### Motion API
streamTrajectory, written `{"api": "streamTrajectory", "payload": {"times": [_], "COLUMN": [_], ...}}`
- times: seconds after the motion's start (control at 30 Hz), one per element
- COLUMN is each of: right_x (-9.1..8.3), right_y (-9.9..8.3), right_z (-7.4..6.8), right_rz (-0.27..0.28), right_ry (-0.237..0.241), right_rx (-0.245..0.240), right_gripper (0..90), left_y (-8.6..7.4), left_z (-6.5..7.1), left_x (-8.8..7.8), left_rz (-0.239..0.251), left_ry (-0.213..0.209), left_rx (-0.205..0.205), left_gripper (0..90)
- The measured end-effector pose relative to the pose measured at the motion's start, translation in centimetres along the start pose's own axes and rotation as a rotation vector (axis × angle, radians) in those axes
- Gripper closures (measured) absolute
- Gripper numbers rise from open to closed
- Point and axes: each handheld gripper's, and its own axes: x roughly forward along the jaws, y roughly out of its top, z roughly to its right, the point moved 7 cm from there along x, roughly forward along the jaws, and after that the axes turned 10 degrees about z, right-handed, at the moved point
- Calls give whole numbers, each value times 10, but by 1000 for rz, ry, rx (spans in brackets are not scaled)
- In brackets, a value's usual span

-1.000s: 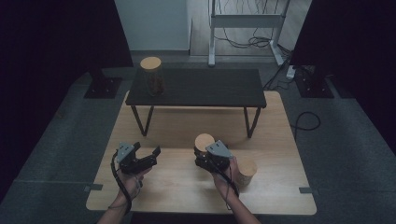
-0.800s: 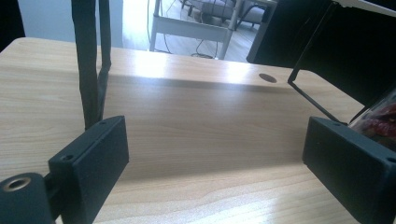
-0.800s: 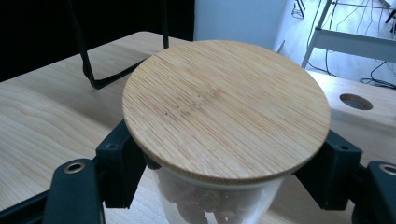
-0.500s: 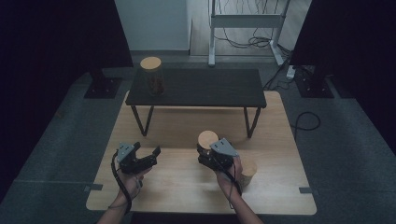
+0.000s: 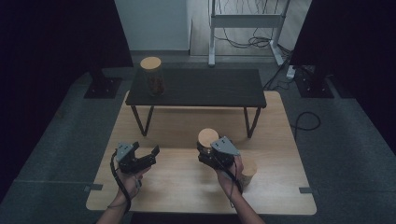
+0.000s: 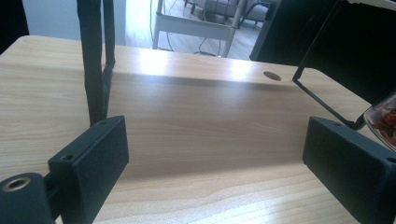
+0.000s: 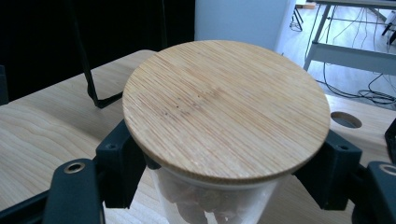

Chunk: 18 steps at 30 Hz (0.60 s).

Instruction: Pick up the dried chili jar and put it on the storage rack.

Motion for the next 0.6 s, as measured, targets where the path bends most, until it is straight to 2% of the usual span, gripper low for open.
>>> {"api": "streamTrajectory", "payload": {"times": [0.27,0.6], "right_x": [0,-1], "right_y": [4,13], "right_z": [0,4], "right_rz": [7,31], "right_ry": [5,-2], "right_rx": [-5,10], "right_gripper": [256,256], "left_y": [2,1], "left_z": [-1,-1], "left_x": [-1,1], "left_rz": [4,-12], "left_ry": [5,-1], "left_rx": [0,6], "left_gripper": [67,67]}}
